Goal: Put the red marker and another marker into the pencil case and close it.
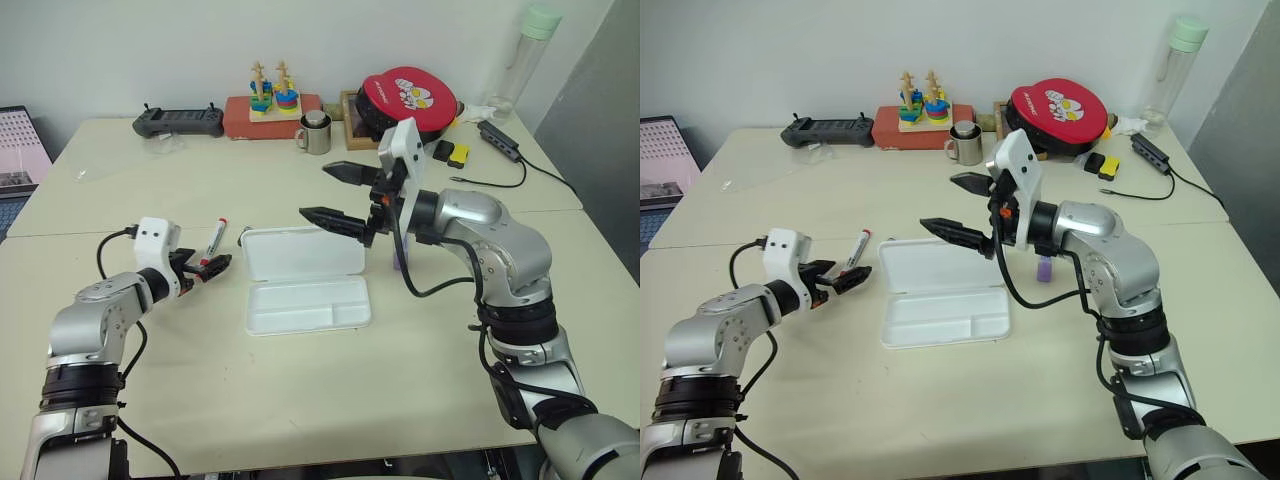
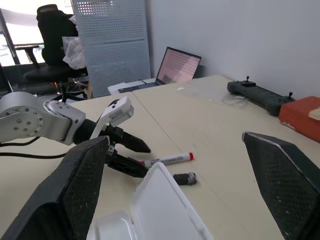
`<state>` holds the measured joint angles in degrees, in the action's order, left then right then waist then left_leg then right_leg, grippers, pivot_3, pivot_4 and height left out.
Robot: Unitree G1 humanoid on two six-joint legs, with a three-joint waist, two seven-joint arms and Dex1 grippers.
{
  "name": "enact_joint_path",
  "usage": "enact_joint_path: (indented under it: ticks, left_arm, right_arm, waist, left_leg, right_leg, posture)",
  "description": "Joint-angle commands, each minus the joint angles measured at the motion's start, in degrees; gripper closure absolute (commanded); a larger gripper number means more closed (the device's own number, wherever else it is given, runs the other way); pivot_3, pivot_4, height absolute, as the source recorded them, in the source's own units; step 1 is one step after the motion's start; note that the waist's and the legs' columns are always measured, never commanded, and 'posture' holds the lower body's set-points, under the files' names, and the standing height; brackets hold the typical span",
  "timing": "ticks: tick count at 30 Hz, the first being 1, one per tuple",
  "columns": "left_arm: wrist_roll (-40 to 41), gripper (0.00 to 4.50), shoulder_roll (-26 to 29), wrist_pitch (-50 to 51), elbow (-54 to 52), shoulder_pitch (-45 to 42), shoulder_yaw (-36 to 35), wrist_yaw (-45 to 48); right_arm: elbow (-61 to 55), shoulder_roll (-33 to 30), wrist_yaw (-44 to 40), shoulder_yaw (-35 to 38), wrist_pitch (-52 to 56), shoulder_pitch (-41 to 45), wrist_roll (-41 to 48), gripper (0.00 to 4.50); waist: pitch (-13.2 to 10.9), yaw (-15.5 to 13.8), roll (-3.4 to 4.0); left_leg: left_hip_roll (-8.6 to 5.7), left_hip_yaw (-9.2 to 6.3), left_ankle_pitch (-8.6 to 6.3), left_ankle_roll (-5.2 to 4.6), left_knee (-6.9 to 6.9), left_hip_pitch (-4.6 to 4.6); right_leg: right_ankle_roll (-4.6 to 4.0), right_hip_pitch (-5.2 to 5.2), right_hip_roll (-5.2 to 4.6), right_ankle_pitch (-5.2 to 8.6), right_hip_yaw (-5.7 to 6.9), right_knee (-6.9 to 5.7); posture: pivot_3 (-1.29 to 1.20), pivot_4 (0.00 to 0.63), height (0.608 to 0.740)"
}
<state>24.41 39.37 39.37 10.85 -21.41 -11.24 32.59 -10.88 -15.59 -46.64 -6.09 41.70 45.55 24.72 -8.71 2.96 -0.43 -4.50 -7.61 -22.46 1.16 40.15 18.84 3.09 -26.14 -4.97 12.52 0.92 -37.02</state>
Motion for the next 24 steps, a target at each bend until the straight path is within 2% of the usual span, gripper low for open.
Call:
enact_joint_path:
  ticks: [1, 5, 10, 16, 18, 22, 24]
  left_arm:
    - [-1.9, 0.67, 0.1, -0.4, 2.4, -2.9, 0.5, 0.1]
    - [-4.0, 1.46, 0.2, -0.3, 5.2, -4.0, 0.6, -1.5]
    - [-4.9, 2.73, 0.0, 0.1, 7.2, -4.0, -0.9, -3.5]
    - [-6.0, 3.94, -0.3, 0.5, 9.5, -4.1, -1.3, -5.3]
    - [-6.0, 4.1, -0.6, 0.0, 10.4, -4.8, -2.0, -6.1]
    - [-4.4, 4.1, -1.0, -3.5, 11.6, -8.2, -5.3, -6.9]
    - [-1.5, 4.1, -1.3, -6.7, 7.6, -10.6, -6.7, -3.5]
  right_arm:
    - [-4.5, -0.8, -1.3, -1.0, 0.6, 0.2, 2.6, 0.0]
    - [-5.2, -1.9, -1.5, -1.6, 0.7, -0.1, 3.3, 0.0]
    - [-5.2, -2.7, -2.1, -2.4, 0.3, -0.2, 3.3, 0.0]
    - [-4.7, -2.6, -2.4, -2.1, -0.1, 0.0, 3.6, 0.0]
    - [-4.6, -2.6, -2.4, -1.9, -0.2, 0.0, 3.8, 0.0]
    - [-4.7, -3.2, -2.5, -1.3, -0.1, 0.0, 4.8, 0.0]
    - [-6.0, -4.1, -3.1, 0.6, 2.0, -0.4, 7.9, 0.0]
  waist:
    - [0.0, 0.3, 0.0]
    - [0.0, 0.3, 0.0]
    - [0.0, 0.3, -0.01]
    - [0.0, 0.3, -0.01]
    - [0.0, 0.3, -0.01]
    - [0.0, 0.3, -0.01]
    - [0.0, 0.3, -0.02]
  left_leg:
    - [0.0, 0.01, 0.0, 0.0, 0.01, 0.0]
    - [0.01, 0.01, 0.0, 0.0, 0.02, -0.02]
    - [0.0, 0.01, 0.0, 0.0, 0.04, -0.02]
    - [0.0, 0.02, 0.0, 0.0, 0.04, -0.02]
    - [0.0, 0.02, 0.0, 0.0, 0.04, -0.03]
    - [0.01, 0.02, 0.0, 0.0, 0.1, -0.03]
    - [0.01, -0.01, 0.0, 0.0, 0.16, 0.0]
  right_leg:
    - [0.0, 0.0, 0.0, 0.0, 0.0, -0.01]
    - [0.0, 0.0, 0.0, 0.0, -0.01, -0.04]
    - [0.0, 0.0, 0.0, 0.0, -0.01, -0.05]
    - [0.0, 0.0, 0.0, 0.0, -0.02, -0.06]
    - [0.0, 0.01, 0.0, 0.0, -0.02, -0.06]
    - [0.0, 0.01, 0.0, 0.0, -0.03, -0.11]
    - [0.0, 0.01, 0.0, 0.0, 0.0, -0.11]
  posture:
    - [0.0, 0.15, 0.74]
    - [0.0, 0.15, 0.74]
    - [0.0, 0.15, 0.74]
    - [0.0, 0.15, 0.74]
    - [0.0, 0.15, 0.74]
    - [0.0, 0.15, 0.74]
    - [0.0, 0.15, 0.74]
